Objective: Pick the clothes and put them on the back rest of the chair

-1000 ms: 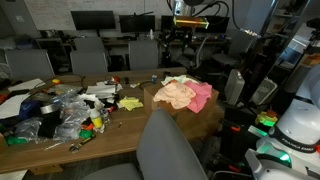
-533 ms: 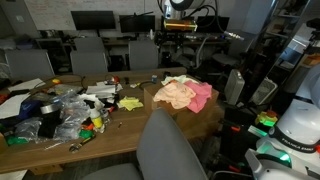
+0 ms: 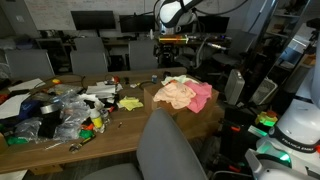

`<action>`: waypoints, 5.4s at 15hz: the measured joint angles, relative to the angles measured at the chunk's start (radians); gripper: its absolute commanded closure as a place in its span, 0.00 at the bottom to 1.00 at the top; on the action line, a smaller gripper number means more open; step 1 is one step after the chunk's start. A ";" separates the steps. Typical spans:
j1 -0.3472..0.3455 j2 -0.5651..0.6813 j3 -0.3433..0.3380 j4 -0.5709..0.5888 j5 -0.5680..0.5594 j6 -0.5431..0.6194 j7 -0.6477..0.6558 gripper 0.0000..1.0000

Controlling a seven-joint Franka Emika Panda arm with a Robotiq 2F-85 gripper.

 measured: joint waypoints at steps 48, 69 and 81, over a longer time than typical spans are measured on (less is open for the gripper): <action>0.172 0.330 -0.161 -0.128 0.036 0.259 0.249 0.42; 0.179 0.024 -0.117 -0.254 0.035 0.221 0.239 0.98; 0.202 -0.384 0.106 -0.272 -0.062 -0.100 0.161 0.98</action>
